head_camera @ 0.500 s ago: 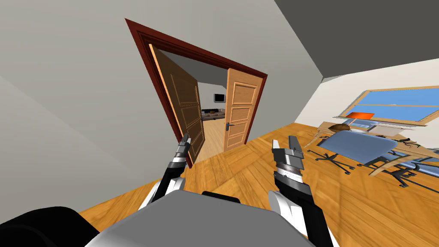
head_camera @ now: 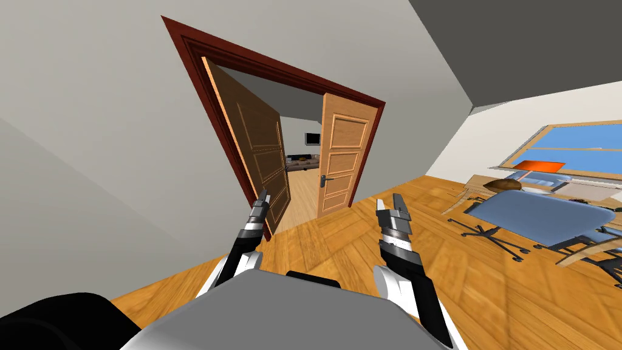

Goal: Push the door open

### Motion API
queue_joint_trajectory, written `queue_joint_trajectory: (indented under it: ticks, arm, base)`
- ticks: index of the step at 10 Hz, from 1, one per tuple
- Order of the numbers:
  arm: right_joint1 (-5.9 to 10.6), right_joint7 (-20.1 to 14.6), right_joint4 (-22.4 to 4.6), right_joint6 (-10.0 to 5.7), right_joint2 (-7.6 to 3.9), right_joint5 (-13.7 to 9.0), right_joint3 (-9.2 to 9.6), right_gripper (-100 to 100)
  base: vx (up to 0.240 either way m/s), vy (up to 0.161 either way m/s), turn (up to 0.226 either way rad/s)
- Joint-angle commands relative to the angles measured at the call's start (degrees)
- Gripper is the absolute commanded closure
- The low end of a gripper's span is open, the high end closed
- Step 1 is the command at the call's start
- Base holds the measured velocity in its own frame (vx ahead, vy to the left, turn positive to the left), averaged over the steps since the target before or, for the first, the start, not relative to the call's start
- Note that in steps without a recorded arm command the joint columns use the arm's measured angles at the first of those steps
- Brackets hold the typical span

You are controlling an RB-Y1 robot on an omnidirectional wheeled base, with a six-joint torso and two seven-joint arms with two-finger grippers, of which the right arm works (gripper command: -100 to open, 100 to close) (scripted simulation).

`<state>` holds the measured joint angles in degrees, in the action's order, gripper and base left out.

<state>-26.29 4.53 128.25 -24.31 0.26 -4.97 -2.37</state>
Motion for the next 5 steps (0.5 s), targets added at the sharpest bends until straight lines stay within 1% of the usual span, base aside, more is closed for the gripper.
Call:
queue_joint_trajectory:
  ticks: [1, 3, 5]
  arm:
    - [1.67, -0.62, -2.77, 0.63, -0.76, 0.04, 0.29, -100]
    - [2.93, -1.01, -5.17, 0.85, -1.22, 0.17, 0.73, -100]
    - [4.35, -1.44, -7.87, 1.09, -1.63, 0.33, 1.23, -100]
  base:
    - [0.131, -0.056, 0.082]
    - [0.127, -0.072, 0.077]
    - [0.08, -0.072, 0.061]
